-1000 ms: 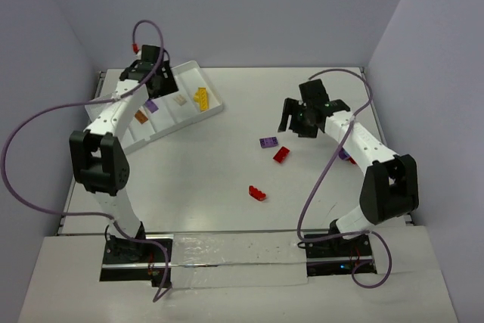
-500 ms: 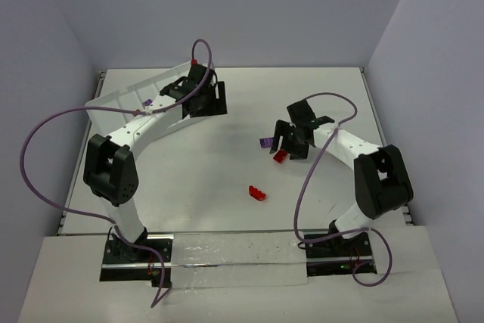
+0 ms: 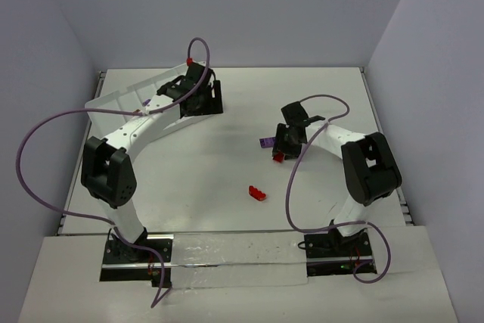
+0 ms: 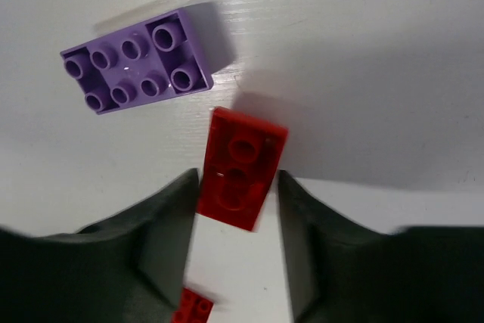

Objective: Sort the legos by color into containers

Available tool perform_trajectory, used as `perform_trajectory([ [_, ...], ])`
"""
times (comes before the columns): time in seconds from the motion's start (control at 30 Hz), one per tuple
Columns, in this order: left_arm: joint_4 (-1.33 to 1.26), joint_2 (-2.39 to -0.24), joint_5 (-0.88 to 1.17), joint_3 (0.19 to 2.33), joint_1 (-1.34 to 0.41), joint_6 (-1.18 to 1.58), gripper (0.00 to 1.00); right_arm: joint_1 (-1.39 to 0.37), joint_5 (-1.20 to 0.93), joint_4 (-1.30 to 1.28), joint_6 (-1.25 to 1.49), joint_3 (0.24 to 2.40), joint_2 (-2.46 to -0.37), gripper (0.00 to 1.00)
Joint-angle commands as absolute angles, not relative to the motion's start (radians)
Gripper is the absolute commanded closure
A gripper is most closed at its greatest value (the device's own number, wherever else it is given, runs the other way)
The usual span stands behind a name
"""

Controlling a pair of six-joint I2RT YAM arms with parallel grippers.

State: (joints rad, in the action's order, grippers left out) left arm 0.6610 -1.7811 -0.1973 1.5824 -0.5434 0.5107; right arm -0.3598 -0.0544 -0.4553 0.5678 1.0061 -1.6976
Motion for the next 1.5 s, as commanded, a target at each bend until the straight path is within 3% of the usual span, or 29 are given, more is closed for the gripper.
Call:
perform_trajectory([
  [0.0,0.681,-1.721,-0.258,1.653,-0.539,0.478,0.18,-0.377,0.036,-0.426,0.568,1.021,-1.692,0.56],
  [0.07,0.674,-1.727,-0.247,1.651,-0.53,0.476,0.17,-0.381,0.056,-0.433,0.562,1.014,-1.671,0.68],
  [0.2,0.683,-1.75,-0.239,1.661,-0.522,0.493,0.17,-0.398,0.075,-0.457,0.54,1.019,-1.619,0.8],
  [0.47,0.705,-1.735,-0.174,1.631,-0.393,0.588,0.17,-0.545,0.067,-0.5,0.491,1.134,-1.587,0.79],
  [0.73,0.683,-1.627,-0.181,1.525,-0.294,0.644,0.17,-0.682,0.014,-0.47,0.454,1.349,-1.843,0.75],
  [0.97,0.704,-1.618,-0.161,1.506,-0.293,0.652,0.17,-0.762,0.009,-0.514,0.46,1.543,-2.04,0.65],
  [1.03,0.71,-1.623,-0.161,1.505,-0.293,0.658,0.16,-0.77,0.009,-0.523,0.456,1.563,-2.057,0.53],
  [1.07,0.713,-1.623,-0.16,1.505,-0.295,0.658,0.16,-0.773,0.012,-0.526,0.453,1.563,-2.054,0.41],
  [1.2,0.717,-1.629,-0.143,1.495,-0.301,0.654,0.02,-0.771,0.037,-0.523,0.446,1.541,-2.009,0.22],
  [1.47,0.729,-1.673,-0.181,1.483,-0.438,0.647,0.01,-0.629,0.066,-0.45,0.475,1.34,-1.747,0.19],
])
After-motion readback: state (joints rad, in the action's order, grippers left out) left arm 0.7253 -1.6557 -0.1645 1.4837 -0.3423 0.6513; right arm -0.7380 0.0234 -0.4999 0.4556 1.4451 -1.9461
